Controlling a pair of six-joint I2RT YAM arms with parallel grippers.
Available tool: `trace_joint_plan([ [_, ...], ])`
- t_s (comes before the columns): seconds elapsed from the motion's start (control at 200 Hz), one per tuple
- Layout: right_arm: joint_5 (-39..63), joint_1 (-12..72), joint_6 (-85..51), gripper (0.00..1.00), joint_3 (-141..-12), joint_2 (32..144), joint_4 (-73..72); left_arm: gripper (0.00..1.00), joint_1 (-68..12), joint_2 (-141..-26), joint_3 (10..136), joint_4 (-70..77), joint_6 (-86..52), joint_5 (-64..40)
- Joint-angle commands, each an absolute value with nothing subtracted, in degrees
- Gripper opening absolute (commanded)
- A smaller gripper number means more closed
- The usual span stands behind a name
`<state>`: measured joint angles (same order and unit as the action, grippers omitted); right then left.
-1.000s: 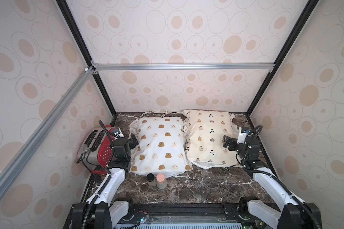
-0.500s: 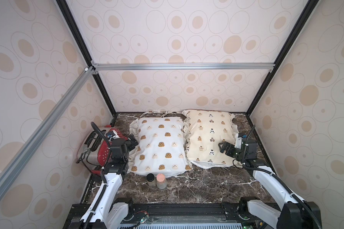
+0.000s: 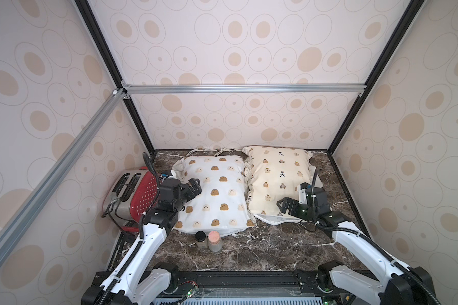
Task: Zip up pillowcases
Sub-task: Pick up the pillowcase from the center of the board.
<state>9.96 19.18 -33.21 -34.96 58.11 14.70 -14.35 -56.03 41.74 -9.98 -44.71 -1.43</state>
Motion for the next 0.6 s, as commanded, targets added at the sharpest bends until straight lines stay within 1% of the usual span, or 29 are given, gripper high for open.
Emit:
trace_joint_plan([
  [0.0, 5.37, 21.72, -36.11, 0.99, -34.76, 55.59, 18.11, 0.99, -19.25, -57.12, 45.08, -12.75, -48.03, -0.41],
  [0.145, 5.82, 26.06, -41.47, 1.0, -31.63, 54.49, 14.83, 0.99, -26.53, -59.27, 46.24, -11.68, -50.98, 1.18],
  [0.29, 3.06, 31.84, -42.67, 0.99, -30.49, 54.99, 13.51, 0.99, -34.26, -63.23, 48.48, -9.46, -51.79, 2.54],
  [0.476, 5.26, 36.53, -45.92, 0.99, -30.32, 57.85, 11.96, 0.95, -41.04, -69.16, 49.63, -4.2, -53.85, 2.51],
  [0.536, 4.5, 37.9, -45.92, 1.0, -30.73, 58.6, 12.71, 0.95, -42.6, -71.13, 50.0, -3.03, -54.12, 2.64],
  [0.591, 4.8, 38.43, -46.68, 1.0, -30.27, 58.71, 11.73, 0.93, -43.29, -72.97, 50.24, -1.32, -54.57, 1.27],
])
